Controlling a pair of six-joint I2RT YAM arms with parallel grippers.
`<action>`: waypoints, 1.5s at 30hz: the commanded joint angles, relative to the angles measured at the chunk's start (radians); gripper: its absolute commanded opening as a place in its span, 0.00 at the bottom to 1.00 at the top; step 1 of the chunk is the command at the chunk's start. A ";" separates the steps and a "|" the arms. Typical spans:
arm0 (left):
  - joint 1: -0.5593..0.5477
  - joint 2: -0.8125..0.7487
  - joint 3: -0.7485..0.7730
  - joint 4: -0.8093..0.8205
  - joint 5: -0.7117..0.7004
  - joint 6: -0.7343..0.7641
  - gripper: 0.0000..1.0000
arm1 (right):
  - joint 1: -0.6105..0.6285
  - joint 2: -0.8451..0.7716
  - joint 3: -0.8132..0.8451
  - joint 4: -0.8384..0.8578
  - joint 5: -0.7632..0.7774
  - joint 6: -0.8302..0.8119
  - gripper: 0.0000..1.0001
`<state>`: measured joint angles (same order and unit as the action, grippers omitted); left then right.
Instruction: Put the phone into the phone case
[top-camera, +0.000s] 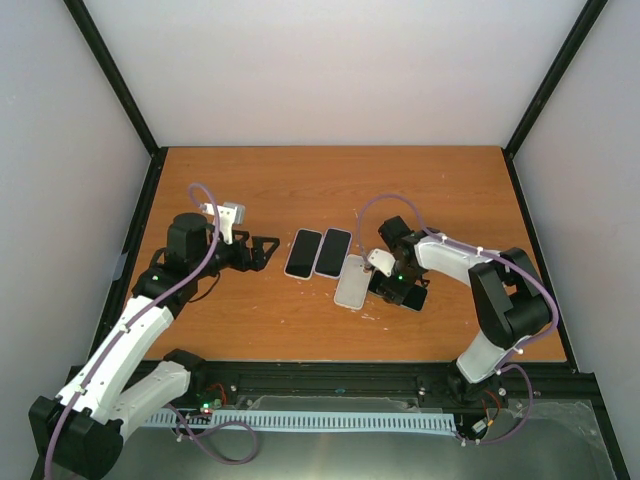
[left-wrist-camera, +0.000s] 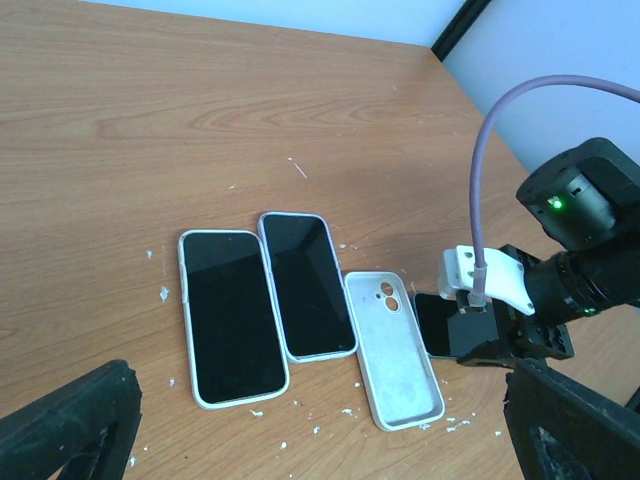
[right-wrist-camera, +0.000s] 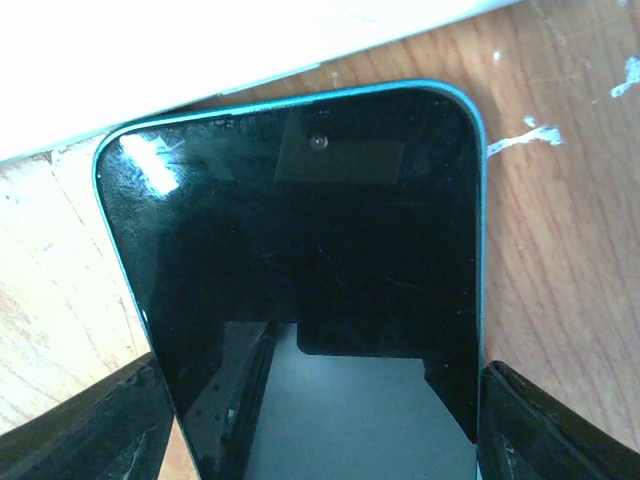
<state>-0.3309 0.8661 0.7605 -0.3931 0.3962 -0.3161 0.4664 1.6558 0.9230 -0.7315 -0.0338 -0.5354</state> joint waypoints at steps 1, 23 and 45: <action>0.002 0.000 0.003 0.014 -0.048 -0.043 1.00 | 0.007 0.029 0.000 0.058 -0.006 0.077 0.67; -0.105 0.204 -0.163 0.288 0.043 -0.372 0.81 | -0.029 -0.142 0.026 0.079 -0.070 0.666 0.55; -0.432 0.839 0.102 0.494 -0.166 -0.490 0.49 | -0.130 -0.329 -0.077 0.089 -0.007 0.905 0.56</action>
<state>-0.7364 1.6287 0.7971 0.0605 0.2726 -0.7860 0.3527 1.3872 0.8459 -0.6613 -0.0353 0.3462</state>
